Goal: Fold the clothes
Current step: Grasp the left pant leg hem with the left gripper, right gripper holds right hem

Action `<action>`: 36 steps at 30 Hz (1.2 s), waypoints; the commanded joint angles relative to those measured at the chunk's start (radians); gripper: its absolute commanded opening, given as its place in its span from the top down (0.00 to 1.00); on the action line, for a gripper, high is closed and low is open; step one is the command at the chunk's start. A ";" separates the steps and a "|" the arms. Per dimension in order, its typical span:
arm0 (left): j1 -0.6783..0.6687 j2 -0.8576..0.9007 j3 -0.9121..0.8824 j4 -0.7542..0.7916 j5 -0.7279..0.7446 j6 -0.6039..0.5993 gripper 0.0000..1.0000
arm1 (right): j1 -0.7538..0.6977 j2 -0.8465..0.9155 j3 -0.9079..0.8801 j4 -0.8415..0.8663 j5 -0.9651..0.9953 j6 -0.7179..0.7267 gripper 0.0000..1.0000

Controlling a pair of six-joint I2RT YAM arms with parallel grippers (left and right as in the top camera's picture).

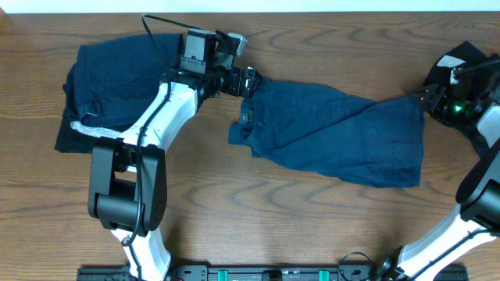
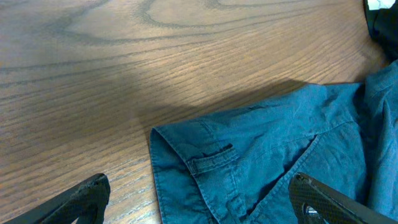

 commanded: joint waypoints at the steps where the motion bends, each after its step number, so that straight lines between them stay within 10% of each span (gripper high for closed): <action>1: -0.003 0.013 0.021 0.013 0.007 -0.005 0.07 | 0.043 -0.010 -0.005 0.006 0.058 0.011 0.33; 36: -0.060 0.149 0.012 0.063 0.003 -0.175 0.22 | 0.082 -0.010 -0.010 -0.069 0.227 0.033 0.30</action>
